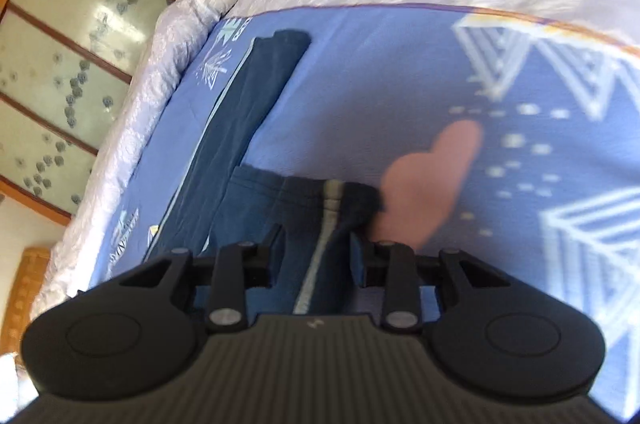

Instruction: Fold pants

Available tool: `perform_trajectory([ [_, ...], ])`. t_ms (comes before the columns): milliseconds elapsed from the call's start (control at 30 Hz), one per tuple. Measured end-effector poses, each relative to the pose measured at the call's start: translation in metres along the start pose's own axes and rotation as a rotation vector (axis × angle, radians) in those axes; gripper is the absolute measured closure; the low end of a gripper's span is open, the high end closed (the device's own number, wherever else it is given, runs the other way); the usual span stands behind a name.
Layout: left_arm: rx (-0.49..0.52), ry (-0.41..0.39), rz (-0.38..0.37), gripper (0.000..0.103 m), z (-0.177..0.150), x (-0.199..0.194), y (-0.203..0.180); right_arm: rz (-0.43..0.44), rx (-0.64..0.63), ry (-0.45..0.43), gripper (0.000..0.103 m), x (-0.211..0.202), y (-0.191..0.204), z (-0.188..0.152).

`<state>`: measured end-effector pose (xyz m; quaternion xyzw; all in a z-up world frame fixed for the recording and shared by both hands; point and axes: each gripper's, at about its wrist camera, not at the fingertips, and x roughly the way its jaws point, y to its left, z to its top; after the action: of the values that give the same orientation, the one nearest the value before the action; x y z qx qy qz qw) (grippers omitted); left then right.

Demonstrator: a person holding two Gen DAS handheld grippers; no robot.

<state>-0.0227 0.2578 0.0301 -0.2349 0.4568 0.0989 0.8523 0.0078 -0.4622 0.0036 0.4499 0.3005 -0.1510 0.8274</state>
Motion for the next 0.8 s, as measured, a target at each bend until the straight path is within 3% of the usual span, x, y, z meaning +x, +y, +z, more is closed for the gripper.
perform_trajectory([
  [33, -0.022, 0.004, 0.004, 0.043, 0.0, 0.0, 0.004, -0.036, -0.015, -0.003, 0.093, 0.002, 0.005, 0.001],
  [133, -0.084, 0.009, -0.015, 0.043, -0.001, -0.001, 0.017, -0.052, -0.021, -0.026, 0.096, -0.011, 0.012, 0.004],
  [300, -0.094, -0.007, -0.041, 0.04, 0.004, -0.003, 0.022, -0.021, -0.023, -0.241, 0.096, -0.098, 0.006, 0.01],
  [400, -0.107, -0.003, -0.07, 0.035, 0.008, 0.004, 0.027, -0.004, 0.018, -0.304, 0.096, -0.141, -0.012, 0.01],
  [533, -0.153, 0.014, -0.11, 0.03, 0.009, 0.018, 0.034, -0.17, 0.009, -0.326, 0.096, -0.153, -0.032, 0.003],
  [633, -0.201, 0.024, -0.141, 0.029, 0.013, 0.03, 0.037, -0.174, 0.123, -0.29, 0.096, -0.147, -0.063, 0.0],
  [800, -0.268, 0.013, -0.154, 0.027, 0.018, 0.044, 0.043, -0.239, 0.099, -0.276, 0.096, -0.139, -0.063, -0.015],
])
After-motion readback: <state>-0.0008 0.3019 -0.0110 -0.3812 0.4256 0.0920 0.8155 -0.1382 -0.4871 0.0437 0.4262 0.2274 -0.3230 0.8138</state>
